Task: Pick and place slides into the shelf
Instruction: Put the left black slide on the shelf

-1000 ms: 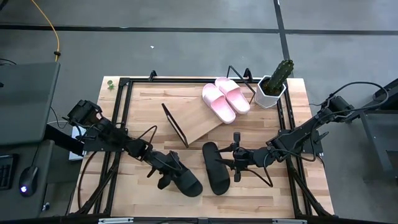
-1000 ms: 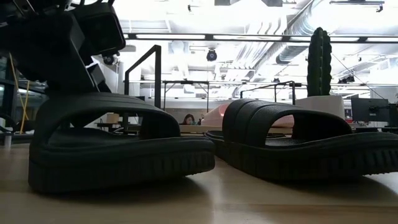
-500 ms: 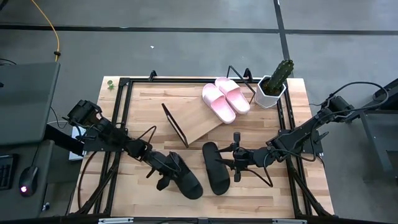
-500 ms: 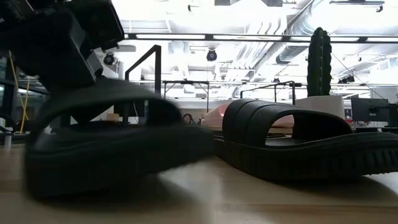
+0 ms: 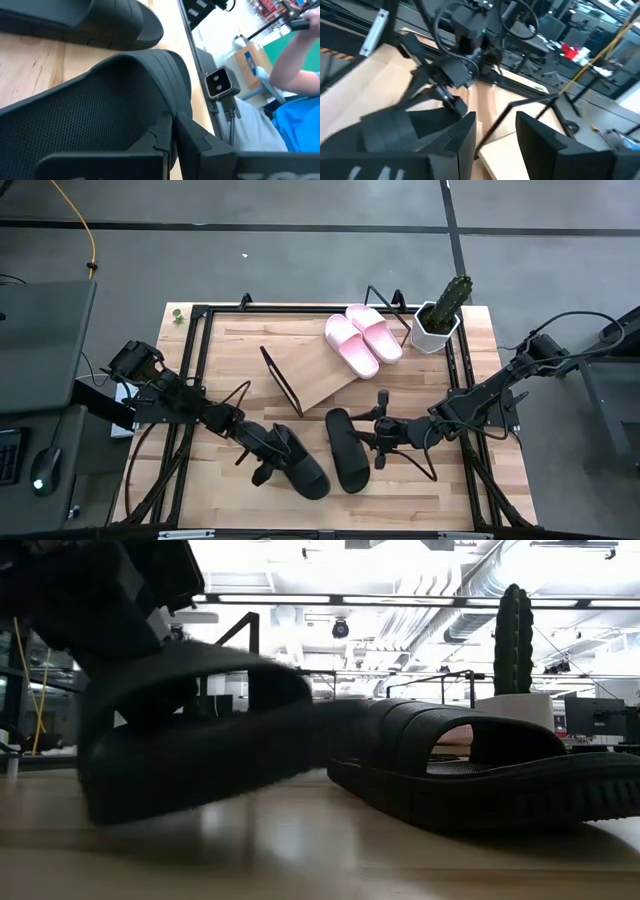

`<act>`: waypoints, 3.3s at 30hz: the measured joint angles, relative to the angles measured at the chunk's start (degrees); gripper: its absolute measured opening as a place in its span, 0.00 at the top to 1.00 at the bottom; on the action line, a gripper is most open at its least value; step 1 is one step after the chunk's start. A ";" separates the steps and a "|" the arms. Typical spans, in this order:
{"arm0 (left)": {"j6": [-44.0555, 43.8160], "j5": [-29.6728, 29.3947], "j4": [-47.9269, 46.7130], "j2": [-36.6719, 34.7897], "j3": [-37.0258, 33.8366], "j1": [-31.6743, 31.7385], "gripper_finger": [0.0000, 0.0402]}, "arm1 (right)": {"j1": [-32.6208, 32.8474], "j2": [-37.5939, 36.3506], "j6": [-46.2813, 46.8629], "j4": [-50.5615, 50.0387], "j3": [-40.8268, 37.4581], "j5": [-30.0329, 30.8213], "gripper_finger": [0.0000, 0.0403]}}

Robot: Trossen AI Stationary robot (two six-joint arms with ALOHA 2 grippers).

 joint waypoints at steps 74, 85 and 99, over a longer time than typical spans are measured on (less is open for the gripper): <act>7.08 2.27 -2.22 -20.71 0.00 -0.04 0.99 | 10.41 40.28 -22.73 -37.79 56.30 19.91 0.53; 7.57 2.34 -2.43 -22.29 0.00 -0.04 0.99 | 7.52 41.97 -23.28 -36.11 56.22 17.02 0.52; 7.54 2.36 -2.40 -22.29 0.00 -0.04 0.99 | 6.93 41.97 -23.21 -35.91 56.22 16.19 0.52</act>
